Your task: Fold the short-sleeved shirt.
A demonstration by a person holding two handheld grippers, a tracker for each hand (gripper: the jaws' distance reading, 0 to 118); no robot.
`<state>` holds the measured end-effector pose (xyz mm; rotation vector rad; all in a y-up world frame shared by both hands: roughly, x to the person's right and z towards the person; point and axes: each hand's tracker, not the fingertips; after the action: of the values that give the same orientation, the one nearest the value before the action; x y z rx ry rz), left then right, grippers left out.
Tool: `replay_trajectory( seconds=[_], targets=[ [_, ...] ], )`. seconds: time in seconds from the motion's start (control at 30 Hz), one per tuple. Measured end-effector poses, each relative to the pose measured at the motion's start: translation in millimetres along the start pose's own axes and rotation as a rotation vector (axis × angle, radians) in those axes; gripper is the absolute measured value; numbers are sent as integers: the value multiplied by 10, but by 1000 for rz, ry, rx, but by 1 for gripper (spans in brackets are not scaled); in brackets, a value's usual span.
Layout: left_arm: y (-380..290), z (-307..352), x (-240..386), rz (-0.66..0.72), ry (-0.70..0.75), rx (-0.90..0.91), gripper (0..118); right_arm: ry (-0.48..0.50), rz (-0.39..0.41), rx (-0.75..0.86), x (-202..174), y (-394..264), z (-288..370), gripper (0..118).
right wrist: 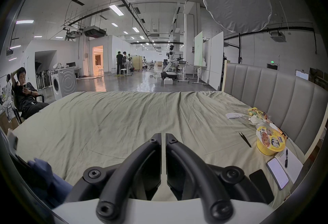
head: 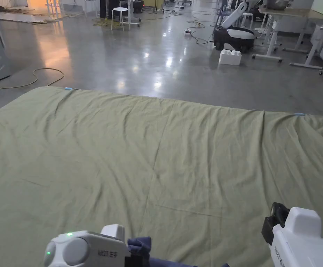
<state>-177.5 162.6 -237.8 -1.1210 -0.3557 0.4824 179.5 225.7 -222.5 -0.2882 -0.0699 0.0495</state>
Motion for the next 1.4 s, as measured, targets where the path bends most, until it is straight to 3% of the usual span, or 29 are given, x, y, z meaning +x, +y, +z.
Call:
replay_trajectory(
  seconds=[0.23,0.4,0.43,0.6,0.73,0.87,0.93,1.0,1.17,1.4],
  targets=[
    [-184,-443,196,-21,78,-58,12,-13,0,-8,51,-37,25,5],
    [-202,-357,198,17,13,-62,58,-14,0,-21,70,-75,32,5],
    [-188,-302,206,13,2,-58,62,-14,1,-22,75,-80,34,5],
    [-112,64,214,-40,-74,-12,62,-14,-3,-23,102,-73,44,5],
    [-25,276,108,-5,-118,51,62,-16,-3,-24,123,-76,56,5],
    [6,221,-9,15,-28,89,61,-18,-7,-34,143,-96,65,5],
    [-24,100,-25,2,42,70,52,-19,-8,-38,149,-112,69,5],
    [-76,-60,26,-43,77,15,34,-19,-9,-43,154,-126,66,5],
    [-280,-354,226,-74,-49,-85,19,-17,-3,-57,152,-161,59,5],
    [-593,-621,462,-141,11,-110,19,-17,0,-68,156,-207,62,5]
  ],
)
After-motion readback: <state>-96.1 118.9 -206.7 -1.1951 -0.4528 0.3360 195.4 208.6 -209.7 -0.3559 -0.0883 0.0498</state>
